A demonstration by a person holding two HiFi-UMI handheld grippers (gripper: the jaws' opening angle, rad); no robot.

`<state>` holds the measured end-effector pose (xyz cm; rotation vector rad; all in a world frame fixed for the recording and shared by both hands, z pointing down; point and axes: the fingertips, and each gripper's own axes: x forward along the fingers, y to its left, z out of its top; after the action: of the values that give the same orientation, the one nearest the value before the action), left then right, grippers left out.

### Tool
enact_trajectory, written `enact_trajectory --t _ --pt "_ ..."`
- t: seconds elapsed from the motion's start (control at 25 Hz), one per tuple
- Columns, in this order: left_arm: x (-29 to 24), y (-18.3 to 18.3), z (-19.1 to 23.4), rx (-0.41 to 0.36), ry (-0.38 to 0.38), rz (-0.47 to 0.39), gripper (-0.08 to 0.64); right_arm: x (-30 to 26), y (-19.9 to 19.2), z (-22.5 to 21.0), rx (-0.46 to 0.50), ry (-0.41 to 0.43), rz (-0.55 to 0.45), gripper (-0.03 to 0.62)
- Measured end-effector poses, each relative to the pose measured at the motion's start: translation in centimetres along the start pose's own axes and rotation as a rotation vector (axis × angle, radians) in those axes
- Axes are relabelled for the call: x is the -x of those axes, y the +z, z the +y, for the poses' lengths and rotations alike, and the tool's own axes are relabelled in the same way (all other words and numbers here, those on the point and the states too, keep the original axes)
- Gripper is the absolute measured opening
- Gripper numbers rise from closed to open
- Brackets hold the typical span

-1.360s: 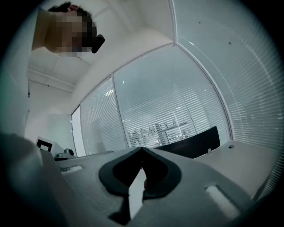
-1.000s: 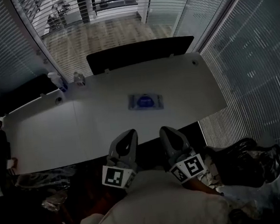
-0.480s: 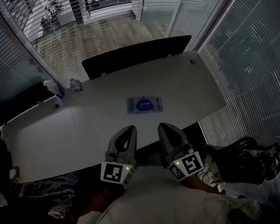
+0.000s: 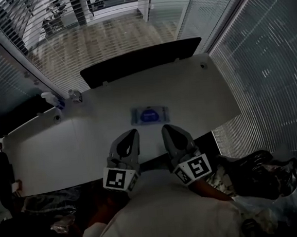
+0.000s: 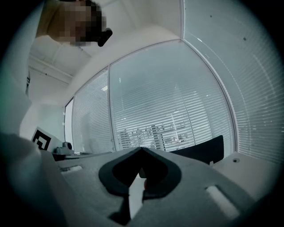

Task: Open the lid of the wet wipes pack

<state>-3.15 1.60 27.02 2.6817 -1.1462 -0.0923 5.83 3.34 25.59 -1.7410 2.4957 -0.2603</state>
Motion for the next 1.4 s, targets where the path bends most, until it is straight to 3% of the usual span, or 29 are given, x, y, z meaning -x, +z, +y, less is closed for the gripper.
enact_trajectory --t 0.52,0.84,1.2,1.4 --pt "-5.1 -4.0 1.1 -0.057 0.03 0.098 0.003 -3.1 -4.5 -3.7 0.089 0.078 0.127 -0.002" --pt "-7.0 -12.1 3.2 -0.051 0.066 0.345 0.003 -4.6 -8.8 -4.7 0.161 0.175 0.277 0.037" --pt "-8.0 -19.3 6.7 -0.031 0.124 0.5 0.003 -6.1 -15.7 -5.9 0.387 0.298 0.436 0.037" --pt "-8.3 -23.8 7.5 -0.018 0.116 0.587 0.003 -6.5 -20.1 -6.6 0.464 0.351 0.52 0.04"
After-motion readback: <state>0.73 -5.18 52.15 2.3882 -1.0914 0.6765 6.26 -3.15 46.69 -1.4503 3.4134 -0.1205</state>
